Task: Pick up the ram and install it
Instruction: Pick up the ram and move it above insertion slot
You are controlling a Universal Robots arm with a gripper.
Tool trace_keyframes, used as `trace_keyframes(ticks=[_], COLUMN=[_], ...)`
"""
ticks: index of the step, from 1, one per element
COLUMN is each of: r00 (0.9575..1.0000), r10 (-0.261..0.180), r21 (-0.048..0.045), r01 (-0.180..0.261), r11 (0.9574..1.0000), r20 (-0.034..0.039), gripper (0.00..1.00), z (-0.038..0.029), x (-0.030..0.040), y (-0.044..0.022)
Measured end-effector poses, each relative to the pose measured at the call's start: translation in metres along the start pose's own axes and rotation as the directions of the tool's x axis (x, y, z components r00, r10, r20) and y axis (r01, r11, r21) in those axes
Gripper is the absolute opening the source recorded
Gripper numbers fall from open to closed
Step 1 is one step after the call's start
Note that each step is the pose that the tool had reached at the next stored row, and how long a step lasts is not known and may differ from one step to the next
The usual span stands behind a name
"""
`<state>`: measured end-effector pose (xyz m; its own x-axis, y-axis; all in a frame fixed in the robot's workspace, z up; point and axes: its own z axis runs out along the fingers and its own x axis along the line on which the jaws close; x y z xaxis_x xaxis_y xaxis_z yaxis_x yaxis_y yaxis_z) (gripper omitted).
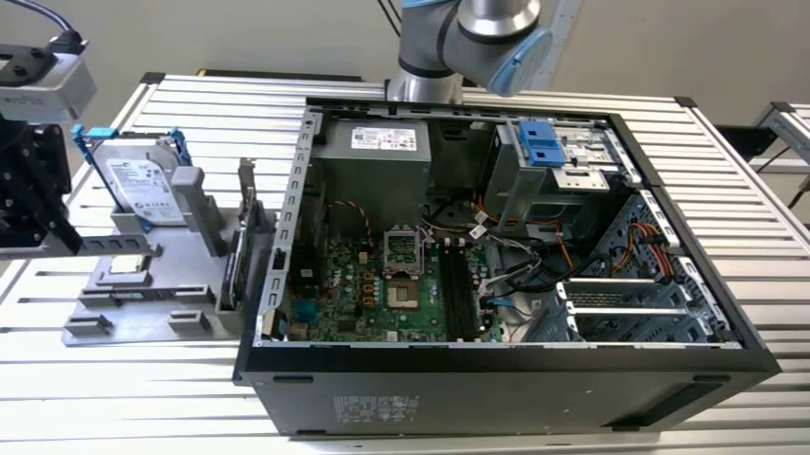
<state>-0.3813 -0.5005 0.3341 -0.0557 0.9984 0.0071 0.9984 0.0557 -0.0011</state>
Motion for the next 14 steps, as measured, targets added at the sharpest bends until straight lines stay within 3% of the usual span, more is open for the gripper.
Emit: trace_keyframes(ticks=[14], r00=[1.0000], r10=[0.001], r21=[0.0000], r01=[-0.001], r11=[1.0000], r20=[0.0000], gripper=[0.00], z=[-0.0192], x=[0.0001], y=[0.0000])
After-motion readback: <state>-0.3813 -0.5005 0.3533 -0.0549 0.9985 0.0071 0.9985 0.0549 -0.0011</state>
